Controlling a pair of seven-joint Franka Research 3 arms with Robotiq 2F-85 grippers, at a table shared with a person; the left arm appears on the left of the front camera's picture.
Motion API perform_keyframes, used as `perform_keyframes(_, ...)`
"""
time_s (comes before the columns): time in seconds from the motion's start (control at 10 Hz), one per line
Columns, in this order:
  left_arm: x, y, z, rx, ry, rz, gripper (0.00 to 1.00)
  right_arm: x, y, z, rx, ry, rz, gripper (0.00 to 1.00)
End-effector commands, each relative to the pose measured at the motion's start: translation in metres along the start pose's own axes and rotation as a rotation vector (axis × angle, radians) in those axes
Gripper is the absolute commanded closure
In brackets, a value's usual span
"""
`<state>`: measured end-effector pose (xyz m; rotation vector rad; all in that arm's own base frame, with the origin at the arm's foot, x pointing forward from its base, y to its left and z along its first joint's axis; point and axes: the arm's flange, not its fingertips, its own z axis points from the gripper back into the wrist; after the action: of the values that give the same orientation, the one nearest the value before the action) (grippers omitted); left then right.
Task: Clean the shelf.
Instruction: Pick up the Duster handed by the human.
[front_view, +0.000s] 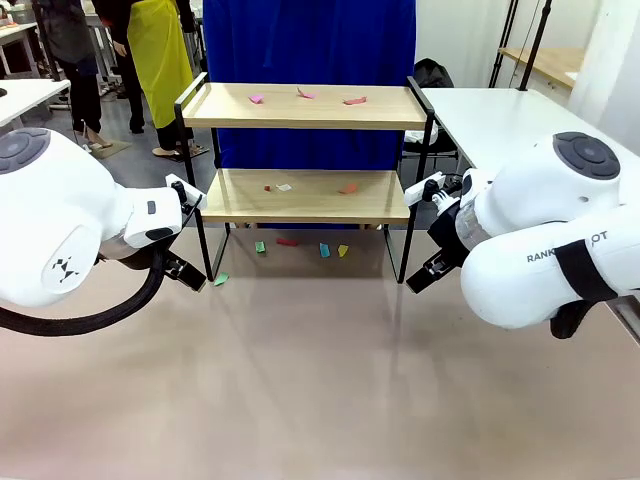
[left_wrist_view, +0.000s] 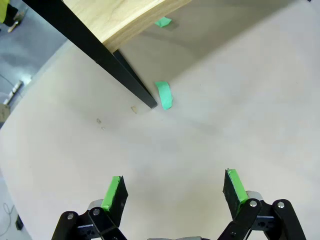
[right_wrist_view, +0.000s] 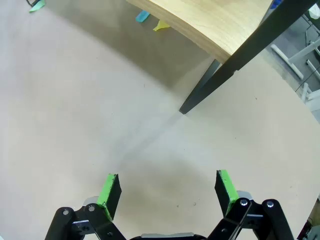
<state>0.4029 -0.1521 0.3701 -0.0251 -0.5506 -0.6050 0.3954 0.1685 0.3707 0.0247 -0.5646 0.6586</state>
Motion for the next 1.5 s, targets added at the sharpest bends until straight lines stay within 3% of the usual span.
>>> perform_keyframes(0.0,0.0,0.0,0.0,0.0,0.0,0.0,0.0,0.0,0.0,0.0,0.0,0.0,0.0,0.0)
perform_keyframes(0.1,0.01,0.001,0.024,-0.106,-0.024,-0.012,0.0,0.018,-0.015,0.023,-0.003,-0.038,-0.006,0.0)
perform_keyframes(0.4,0.037,0.042,0.091,-0.171,-0.079,-0.045,0.0,0.046,-0.073,0.084,0.012,-0.15,-0.063,0.0)
perform_keyframes(0.7,0.026,0.109,0.112,-0.473,-0.103,-0.276,0.0,0.018,-0.147,0.105,0.128,-0.275,-0.037,0.0)
perform_keyframes(0.9,0.011,0.152,0.112,-0.514,-0.21,-0.367,0.0,-0.011,-0.194,0.099,0.24,-0.396,0.011,0.0)
perform_keyframes(1.0,0.003,0.172,0.107,-0.496,-0.287,-0.341,0.0,-0.026,-0.219,0.089,0.32,-0.423,-0.024,0.0)
perform_keyframes(1.1,0.003,0.18,0.101,-0.445,-0.296,-0.291,0.0,-0.034,-0.23,0.082,0.337,-0.469,-0.022,0.0)
perform_keyframes(1.2,-0.003,0.153,0.124,-0.481,-0.24,-0.35,0.0,-0.035,-0.219,0.082,0.275,-0.401,-0.05,0.0)
perform_keyframes(1.4,-0.003,0.153,0.124,-0.481,-0.24,-0.35,0.0,-0.039,-0.206,0.102,0.256,-0.415,-0.032,0.0)
